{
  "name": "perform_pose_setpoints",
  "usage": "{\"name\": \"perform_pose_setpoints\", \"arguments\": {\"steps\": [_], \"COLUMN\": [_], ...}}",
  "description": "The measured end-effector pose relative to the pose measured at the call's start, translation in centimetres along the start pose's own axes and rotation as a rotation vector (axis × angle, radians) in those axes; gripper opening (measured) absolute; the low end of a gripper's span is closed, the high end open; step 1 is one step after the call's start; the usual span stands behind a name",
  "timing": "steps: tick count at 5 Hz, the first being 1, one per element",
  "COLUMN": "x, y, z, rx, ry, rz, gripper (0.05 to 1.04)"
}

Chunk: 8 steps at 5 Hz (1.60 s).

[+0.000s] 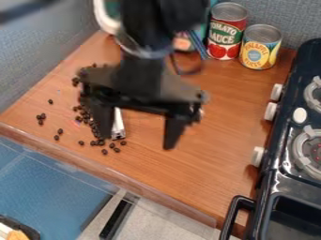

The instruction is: Sweep into pile

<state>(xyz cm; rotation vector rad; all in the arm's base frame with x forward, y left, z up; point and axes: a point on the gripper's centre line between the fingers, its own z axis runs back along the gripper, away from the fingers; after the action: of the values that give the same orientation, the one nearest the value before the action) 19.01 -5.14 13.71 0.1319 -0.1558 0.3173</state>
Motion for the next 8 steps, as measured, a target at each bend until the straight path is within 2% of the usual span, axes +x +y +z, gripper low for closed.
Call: {"name": "perform_pose_setpoints", "arguments": {"steps": [1, 2, 3, 5, 8], "x": [0.9, 2.0, 3.7, 6.4, 9.3], "y": [-0.8, -0.9, -1.2, -2.1, -1.0], "z": [-1.6, -4.3, -6.1, -9.0, -11.8], "rx": [0.000, 0.038, 0.059, 0.070, 0.030], "ry": [-0.001, 0.028, 0.040, 0.062, 0.076], "rz": [0.045, 0.117, 0.178, 0.273, 0.327], "gripper": [1.001, 1.001, 1.001, 1.001, 1.000]}}
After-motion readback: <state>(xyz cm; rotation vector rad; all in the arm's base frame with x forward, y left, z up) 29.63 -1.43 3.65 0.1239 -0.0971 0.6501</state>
